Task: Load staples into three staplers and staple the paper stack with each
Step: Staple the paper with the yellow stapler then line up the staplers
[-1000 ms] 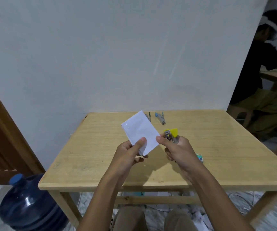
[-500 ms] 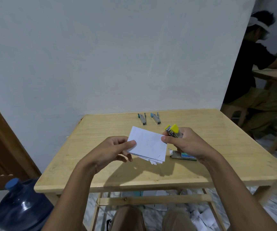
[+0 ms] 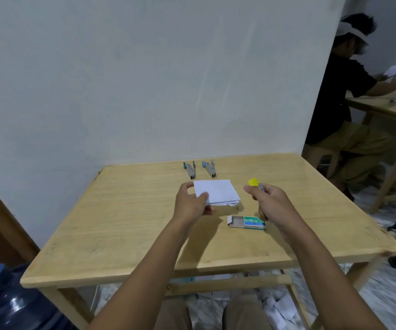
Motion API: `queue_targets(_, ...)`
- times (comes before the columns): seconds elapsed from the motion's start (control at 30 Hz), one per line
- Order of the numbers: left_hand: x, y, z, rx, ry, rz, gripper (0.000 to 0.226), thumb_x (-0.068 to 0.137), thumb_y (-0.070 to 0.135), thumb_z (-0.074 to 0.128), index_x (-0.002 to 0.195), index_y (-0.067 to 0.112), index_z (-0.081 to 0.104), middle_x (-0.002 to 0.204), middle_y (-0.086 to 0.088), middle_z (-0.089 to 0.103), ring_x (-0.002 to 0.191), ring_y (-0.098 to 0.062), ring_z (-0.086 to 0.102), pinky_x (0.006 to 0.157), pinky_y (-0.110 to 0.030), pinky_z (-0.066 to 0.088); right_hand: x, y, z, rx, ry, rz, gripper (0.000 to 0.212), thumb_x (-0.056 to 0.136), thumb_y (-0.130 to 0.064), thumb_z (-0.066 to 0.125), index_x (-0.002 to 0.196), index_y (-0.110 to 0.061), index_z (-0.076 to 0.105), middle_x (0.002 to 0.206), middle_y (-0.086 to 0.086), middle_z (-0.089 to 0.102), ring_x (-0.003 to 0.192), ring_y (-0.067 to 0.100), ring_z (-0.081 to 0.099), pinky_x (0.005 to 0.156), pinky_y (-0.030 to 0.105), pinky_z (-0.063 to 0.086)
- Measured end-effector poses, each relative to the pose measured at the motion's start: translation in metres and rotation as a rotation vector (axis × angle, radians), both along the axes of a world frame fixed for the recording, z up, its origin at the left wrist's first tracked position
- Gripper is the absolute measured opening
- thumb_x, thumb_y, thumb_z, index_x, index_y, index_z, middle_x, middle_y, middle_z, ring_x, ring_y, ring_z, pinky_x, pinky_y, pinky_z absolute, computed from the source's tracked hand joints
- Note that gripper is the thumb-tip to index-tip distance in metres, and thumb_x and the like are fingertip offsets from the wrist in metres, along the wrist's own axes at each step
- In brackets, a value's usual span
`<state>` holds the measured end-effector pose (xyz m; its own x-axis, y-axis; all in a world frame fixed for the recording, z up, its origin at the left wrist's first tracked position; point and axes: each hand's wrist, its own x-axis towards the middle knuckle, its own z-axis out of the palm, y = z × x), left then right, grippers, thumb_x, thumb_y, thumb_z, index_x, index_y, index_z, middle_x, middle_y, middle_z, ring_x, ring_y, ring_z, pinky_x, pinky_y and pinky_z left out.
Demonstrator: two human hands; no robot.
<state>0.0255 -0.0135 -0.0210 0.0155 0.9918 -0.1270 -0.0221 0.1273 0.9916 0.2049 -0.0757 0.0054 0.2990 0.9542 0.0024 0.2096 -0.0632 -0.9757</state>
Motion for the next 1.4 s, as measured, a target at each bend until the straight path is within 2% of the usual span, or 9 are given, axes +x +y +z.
queue_targets(0.1,0.038,0.029,0.004,0.038,0.032,-0.007,0.058,0.094,0.001,0.054,0.144,0.020,0.032,0.125,-0.017,0.054,0.072,-0.032,0.068,0.060,-0.036,0.062,0.016,0.006,0.003,0.012,0.020,-0.026,0.021,0.090,-0.033,0.064,0.083,-0.015,0.054,0.083,0.009,0.035,0.053,0.017,0.027,0.051,0.029,0.029)
queue_targets(0.23,0.082,0.070,0.008,0.027,0.087,-0.020,0.056,0.095,-0.002,0.045,0.144,0.019,0.032,0.131,-0.010,0.038,0.059,-0.029,0.064,0.063,-0.036,0.062,0.035,0.020,0.008,0.033,0.000,-0.036,0.019,0.091,-0.031,0.063,0.081,-0.016,0.055,0.078,0.008,0.037,0.051,0.016,0.029,0.049,0.027,0.029)
queue_targets(0.43,0.123,0.121,-0.003,-0.049,0.160,0.077,0.024,0.098,0.009,0.048,0.121,0.015,0.041,0.086,0.002,0.052,0.048,-0.020,0.064,0.085,-0.040,0.057,0.061,0.048,0.005,0.054,0.016,-0.028,0.024,0.089,-0.033,0.065,0.078,-0.017,0.051,0.060,-0.005,0.029,0.049,0.015,0.025,0.056,0.032,0.024)
queue_targets(0.5,0.131,0.135,-0.007,-0.007,0.309,0.044,0.038,0.097,0.025,0.053,0.130,0.011,0.043,0.109,-0.008,0.064,0.083,-0.029,0.070,0.090,-0.038,0.054,0.067,0.056,0.004,0.067,0.025,-0.030,0.024,0.090,-0.033,0.065,0.079,-0.016,0.051,0.053,-0.010,0.026,0.048,0.014,0.024,0.056,0.032,0.024)
queue_targets(0.57,0.135,0.145,-0.010,0.031,0.542,-0.044,0.058,0.094,0.038,0.056,0.140,0.006,0.041,0.135,-0.012,0.054,0.114,-0.030,0.060,0.094,-0.033,0.048,0.073,0.061,0.002,0.083,0.034,-0.036,0.026,0.091,-0.032,0.064,0.078,-0.014,0.052,0.052,-0.011,0.026,0.047,0.014,0.024,0.055,0.032,0.025)
queue_targets(0.77,0.131,0.159,-0.030,0.156,1.130,-0.219,0.062,0.094,0.047,0.051,0.143,0.012,0.036,0.151,-0.016,0.023,0.124,-0.030,0.049,0.091,-0.035,0.043,0.081,0.070,-0.001,0.092,0.058,-0.086,0.040,0.091,-0.030,0.065,0.093,0.007,0.051,0.071,0.009,0.032,0.046,0.014,0.025,0.040,0.020,0.025)
queue_targets(0.93,0.131,0.154,-0.040,0.228,1.332,-0.149,0.059,0.096,0.056,0.038,0.138,0.015,0.045,0.151,-0.017,0.026,0.122,-0.032,0.050,0.094,-0.038,0.041,0.077,0.073,-0.001,0.073,0.072,-0.071,0.041,0.091,-0.031,0.065,0.094,0.008,0.052,0.076,0.009,0.036,0.046,0.013,0.025,0.040,0.020,0.026)
queue_targets(1.13,0.117,0.142,-0.034,0.286,1.174,-0.230,0.071,0.096,0.058,0.040,0.154,0.021,0.022,0.156,-0.015,0.024,0.137,-0.032,0.037,0.104,-0.042,0.037,0.072,0.065,0.005,0.063,0.044,-0.050,0.032,0.091,-0.032,0.064,0.091,0.000,0.058,0.077,0.008,0.039,0.047,0.013,0.026,0.048,0.026,0.026)
queue_targets(1.4,0.012,0.069,-0.027,0.438,1.183,-0.056,0.047,0.092,0.050,0.054,0.129,0.022,0.060,0.125,-0.003,0.058,0.114,-0.023,0.054,0.092,-0.036,0.046,0.041,0.051,0.004,0.005,-0.001,0.004,0.013,0.090,-0.020,0.058,0.085,-0.008,0.060,0.065,0.006,0.036,0.056,0.020,0.029,0.058,0.033,0.030)
